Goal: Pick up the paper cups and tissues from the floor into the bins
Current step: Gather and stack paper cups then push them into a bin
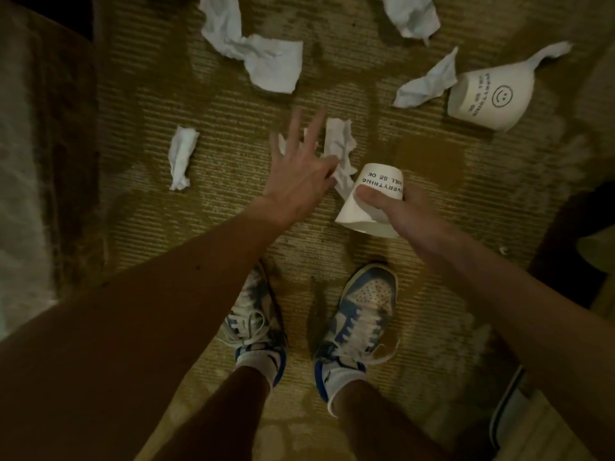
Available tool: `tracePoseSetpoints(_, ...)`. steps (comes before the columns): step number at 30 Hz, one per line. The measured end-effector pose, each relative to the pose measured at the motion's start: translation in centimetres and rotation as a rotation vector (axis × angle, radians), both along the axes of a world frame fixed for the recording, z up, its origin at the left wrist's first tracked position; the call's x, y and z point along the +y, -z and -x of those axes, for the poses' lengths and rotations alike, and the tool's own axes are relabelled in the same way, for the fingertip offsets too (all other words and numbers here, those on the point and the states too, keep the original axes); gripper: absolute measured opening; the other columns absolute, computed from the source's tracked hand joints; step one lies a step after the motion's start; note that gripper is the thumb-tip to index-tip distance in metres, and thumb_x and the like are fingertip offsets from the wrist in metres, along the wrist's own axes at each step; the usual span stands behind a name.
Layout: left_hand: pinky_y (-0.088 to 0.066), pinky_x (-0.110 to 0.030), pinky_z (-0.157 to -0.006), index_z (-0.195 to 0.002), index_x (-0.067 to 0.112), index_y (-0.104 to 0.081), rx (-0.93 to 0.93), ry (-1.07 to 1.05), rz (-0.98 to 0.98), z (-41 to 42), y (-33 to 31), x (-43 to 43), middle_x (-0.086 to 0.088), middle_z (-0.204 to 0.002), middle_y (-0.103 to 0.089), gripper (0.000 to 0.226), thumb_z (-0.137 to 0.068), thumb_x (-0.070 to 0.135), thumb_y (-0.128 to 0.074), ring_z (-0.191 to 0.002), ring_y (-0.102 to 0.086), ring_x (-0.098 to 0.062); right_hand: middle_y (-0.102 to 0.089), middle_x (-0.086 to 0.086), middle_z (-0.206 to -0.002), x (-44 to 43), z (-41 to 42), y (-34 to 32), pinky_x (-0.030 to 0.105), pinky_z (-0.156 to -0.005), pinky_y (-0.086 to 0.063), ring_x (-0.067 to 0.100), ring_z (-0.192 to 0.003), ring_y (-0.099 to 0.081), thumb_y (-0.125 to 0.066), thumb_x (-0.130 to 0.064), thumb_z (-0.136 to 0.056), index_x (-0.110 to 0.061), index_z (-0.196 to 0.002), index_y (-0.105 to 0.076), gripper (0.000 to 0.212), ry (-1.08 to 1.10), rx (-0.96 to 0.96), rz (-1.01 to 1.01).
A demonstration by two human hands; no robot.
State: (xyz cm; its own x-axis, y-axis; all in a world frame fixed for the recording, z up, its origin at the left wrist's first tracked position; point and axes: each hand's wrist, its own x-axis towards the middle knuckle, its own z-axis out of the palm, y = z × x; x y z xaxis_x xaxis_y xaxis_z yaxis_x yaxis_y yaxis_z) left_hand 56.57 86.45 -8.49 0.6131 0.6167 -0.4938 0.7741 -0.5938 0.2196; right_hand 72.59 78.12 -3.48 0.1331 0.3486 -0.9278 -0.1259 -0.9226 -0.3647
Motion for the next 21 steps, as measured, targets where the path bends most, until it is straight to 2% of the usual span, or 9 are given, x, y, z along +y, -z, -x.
tracePoseSetpoints(2,-0.025,-0.060,-0.113,-0.115,0.014,-0.066,-0.114,0.175,0.062,-0.5,1.0,0.7,-0.016,-0.163,-0.015,0.028,-0.096,0.033,-0.057,-0.150,-0.011,-0.037,-0.073,-0.001,-0.103,0.5,-0.4,0.1,0.034,-0.080,-0.057,0.017,-0.093,-0.070,-0.074,-0.042,-0.082,-0.025,-0.109,-0.064,0.033,-0.022,-0.011,-0.004)
tracePoseSetpoints(4,-0.033,-0.051,-0.110,-0.118,0.004,-0.064,-0.249,0.245,0.129,-0.8,1.9,0.8,-0.017,-0.154,-0.036,0.027,-0.096,0.020,-0.057,-0.144,-0.030,-0.032,-0.073,0.002,-0.107,0.7,-1.0,0.1,0.040,-0.088,-0.057,0.020,-0.098,-0.070,-0.073,-0.039,-0.084,-0.023,-0.111,-0.065,0.033,-0.028,-0.022,-0.003)
tracePoseSetpoints(6,-0.036,-0.047,-0.106,-0.126,0.002,-0.057,-0.264,0.234,0.110,-0.9,2.6,0.9,-0.017,-0.141,-0.051,0.031,-0.098,0.010,-0.050,-0.136,-0.041,-0.031,-0.072,0.003,-0.108,0.7,-1.6,0.2,0.043,-0.091,-0.056,0.022,-0.100,-0.069,-0.073,-0.038,-0.084,-0.024,-0.107,-0.066,0.028,-0.022,-0.038,0.018)
tracePoseSetpoints(9,-0.042,-0.049,-0.095,-0.138,0.005,-0.051,-0.340,0.143,0.111,-0.2,2.9,1.0,-0.022,-0.124,-0.061,0.044,-0.095,0.003,-0.040,-0.116,-0.051,-0.037,-0.072,0.003,-0.107,0.7,-2.0,0.5,0.045,-0.093,-0.054,0.023,-0.100,-0.069,-0.073,-0.041,-0.083,-0.025,-0.099,-0.066,0.023,-0.040,-0.059,0.045)
tracePoseSetpoints(12,-0.039,-0.050,-0.092,-0.149,0.020,-0.043,-0.288,0.141,0.069,1.5,3.1,0.9,-0.021,-0.123,-0.058,0.056,-0.096,0.011,-0.027,-0.113,-0.050,-0.038,-0.073,0.002,-0.108,1.2,-1.7,0.7,0.044,-0.094,-0.054,0.023,-0.101,-0.069,-0.073,-0.043,-0.083,-0.024,-0.107,-0.066,0.031,-0.053,-0.058,0.044)
tracePoseSetpoints(14,-0.037,-0.052,-0.093,-0.139,0.024,-0.055,-0.210,0.163,-0.019,3.1,3.1,0.7,-0.020,-0.125,-0.058,0.046,-0.095,0.016,-0.044,-0.116,-0.051,-0.038,-0.073,0.002,-0.108,1.7,-1.2,0.8,0.045,-0.094,-0.054,0.022,-0.100,-0.069,-0.073,-0.044,-0.083,-0.023,-0.114,-0.064,0.039,-0.059,-0.050,0.047)
tracePoseSetpoints(16,-0.037,-0.057,-0.096,-0.125,0.022,-0.066,-0.227,0.114,-0.079,4.7,2.9,0.0,-0.017,-0.124,-0.061,0.037,-0.089,0.027,-0.059,-0.114,-0.055,-0.037,-0.073,0.002,-0.108,2.2,-0.5,1.0,0.045,-0.094,-0.054,0.022,-0.099,-0.070,-0.072,-0.044,-0.083,-0.022,-0.114,-0.064,0.039,-0.075,-0.042,0.051)
tracePoseSetpoints(19,-0.028,-0.064,-0.107,-0.121,0.018,-0.068,-0.277,0.038,-0.028,6.5,2.6,-1.6,-0.013,-0.130,-0.059,0.044,-0.088,0.043,-0.052,-0.122,-0.052,-0.035,-0.073,0.003,-0.105,2.6,0.7,1.0,0.043,-0.092,-0.055,0.022,-0.097,-0.070,-0.072,-0.042,-0.084,-0.022,-0.108,-0.064,0.032,-0.083,-0.033,0.052)
tracePoseSetpoints(21,-0.033,-0.059,-0.106,-0.113,0.012,-0.071,-0.307,-0.016,-0.008,7.2,2.4,-2.4,-0.017,-0.126,-0.061,0.047,-0.089,0.049,-0.056,-0.118,-0.055,-0.037,-0.073,0.004,-0.106,2.9,1.4,0.9,0.040,-0.086,-0.055,0.022,-0.097,-0.070,-0.072,-0.042,-0.083,-0.019,-0.113,-0.064,0.039,-0.094,-0.032,0.050)
